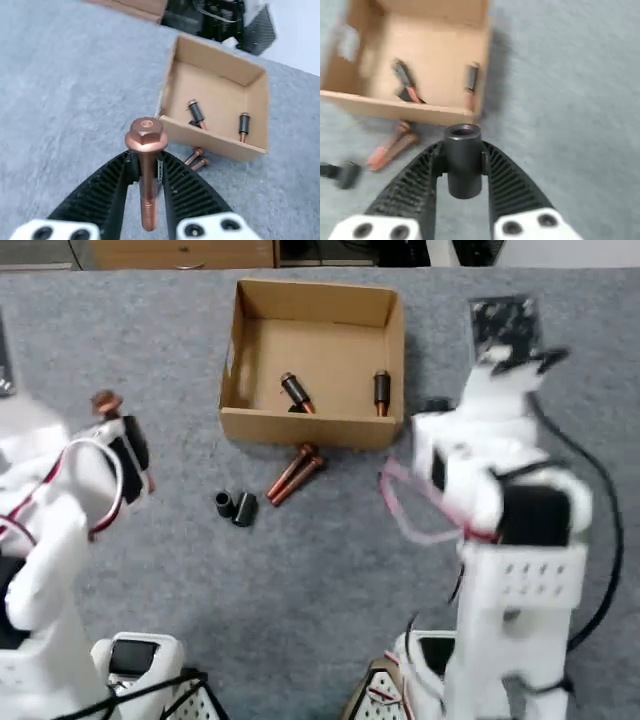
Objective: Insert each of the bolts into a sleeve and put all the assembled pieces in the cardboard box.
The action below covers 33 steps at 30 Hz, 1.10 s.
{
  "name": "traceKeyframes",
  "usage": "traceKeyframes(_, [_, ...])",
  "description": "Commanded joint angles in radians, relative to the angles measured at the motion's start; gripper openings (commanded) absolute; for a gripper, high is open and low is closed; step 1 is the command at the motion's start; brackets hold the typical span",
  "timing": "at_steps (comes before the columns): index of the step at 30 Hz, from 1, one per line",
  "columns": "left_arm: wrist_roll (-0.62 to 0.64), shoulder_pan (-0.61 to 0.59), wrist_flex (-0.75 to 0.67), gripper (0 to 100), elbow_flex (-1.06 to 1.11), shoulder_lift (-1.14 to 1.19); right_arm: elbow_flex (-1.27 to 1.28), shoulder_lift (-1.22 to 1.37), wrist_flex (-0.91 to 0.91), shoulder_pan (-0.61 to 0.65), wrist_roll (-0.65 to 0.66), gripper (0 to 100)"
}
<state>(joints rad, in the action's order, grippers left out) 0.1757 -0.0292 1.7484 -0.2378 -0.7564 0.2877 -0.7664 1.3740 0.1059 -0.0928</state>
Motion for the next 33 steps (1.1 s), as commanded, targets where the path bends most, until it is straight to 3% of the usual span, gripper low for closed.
traceKeyframes(1, [0.046,-0.032,0.009,2,0.084,-0.081,0.136,-0.142,-0.075,0.182,-0.066,0.2])
traceKeyframes(5, [0.058,-0.031,0.009,2,0.152,-0.134,0.289,-0.252,-0.120,0.317,-0.109,0.2])
traceKeyframes(10, [0.058,0.012,-0.005,2,0.169,-0.142,0.463,-0.394,-0.192,0.395,-0.117,0.2])
traceKeyframes(17, [0.058,0.149,-0.224,2,0.296,-0.151,0.627,-0.685,-0.235,0.529,-0.121,0.2])
traceKeyframes(26, [0.150,0.359,-0.497,2,0.416,-0.153,0.829,-0.975,-0.232,0.545,-0.117,0.2])
traceKeyframes(33, [0.144,0.512,-0.680,2,0.532,-0.157,0.837,-1.003,-0.212,0.545,-0.124,0.2])
